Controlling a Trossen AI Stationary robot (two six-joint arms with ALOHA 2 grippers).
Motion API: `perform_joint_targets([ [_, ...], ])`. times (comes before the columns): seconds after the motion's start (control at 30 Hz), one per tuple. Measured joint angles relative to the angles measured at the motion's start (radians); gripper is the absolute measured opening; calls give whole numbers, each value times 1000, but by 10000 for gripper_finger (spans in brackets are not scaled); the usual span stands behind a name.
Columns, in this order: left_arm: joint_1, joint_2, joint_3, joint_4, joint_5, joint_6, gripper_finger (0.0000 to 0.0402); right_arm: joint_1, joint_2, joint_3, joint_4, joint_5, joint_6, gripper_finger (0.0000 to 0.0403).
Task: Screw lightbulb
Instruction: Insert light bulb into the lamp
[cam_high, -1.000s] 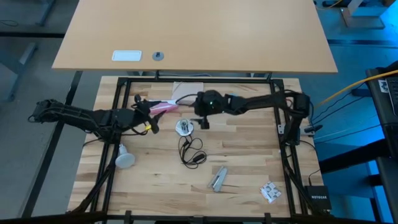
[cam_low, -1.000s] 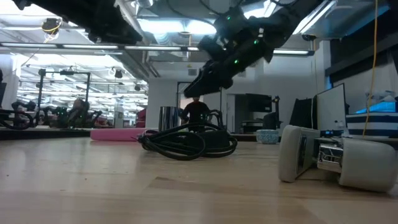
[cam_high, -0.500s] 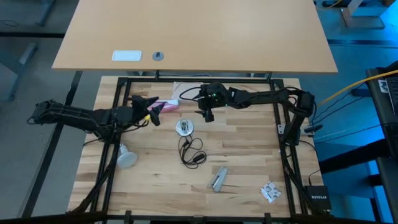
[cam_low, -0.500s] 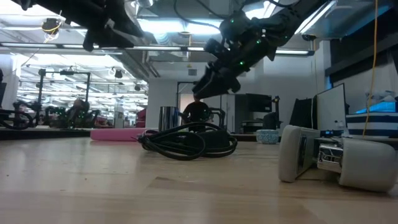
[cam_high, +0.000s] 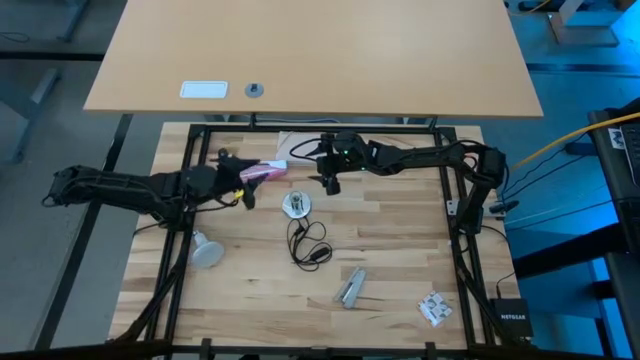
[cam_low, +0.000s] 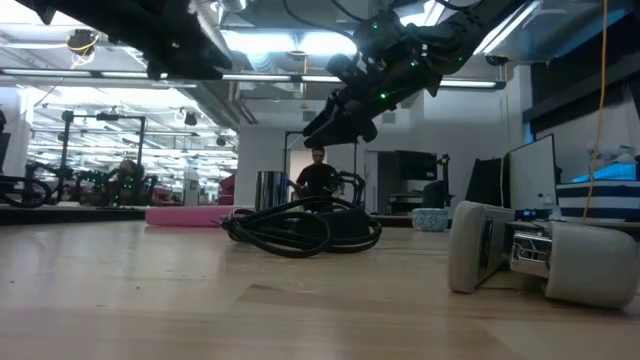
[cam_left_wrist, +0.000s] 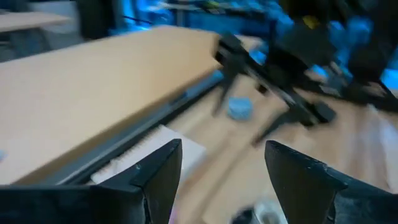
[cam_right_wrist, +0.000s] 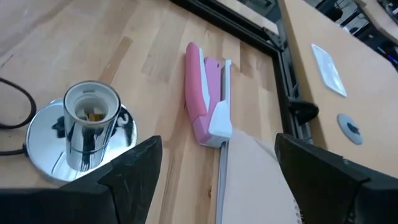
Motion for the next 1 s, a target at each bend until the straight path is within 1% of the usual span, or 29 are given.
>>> perform_joint_targets([
  [0.1, 0, -5, 0, -62, 59, -1, 216, 0, 0, 0, 16, 0, 1, 317],
  [0.23, -2, -4, 0, -148, 107, -2, 204, 0, 0, 0, 19, 0, 1, 317],
  [0.4, -2, -4, 0, -211, 109, -43, 195, 0, 0, 0, 18, 0, 2, 317],
  [0.6, -2, -4, 0, -212, 109, 3, 194, 0, 0, 0, 15, 0, 2, 317],
  [0.83, -2, -4, 0, -199, 105, -4, 194, 0, 0, 0, 15, 0, 2, 317],
  [1.0, -2, -3, 0, -199, 67, -3, 194, 0, 0, 0, 15, 0, 2, 317],
])
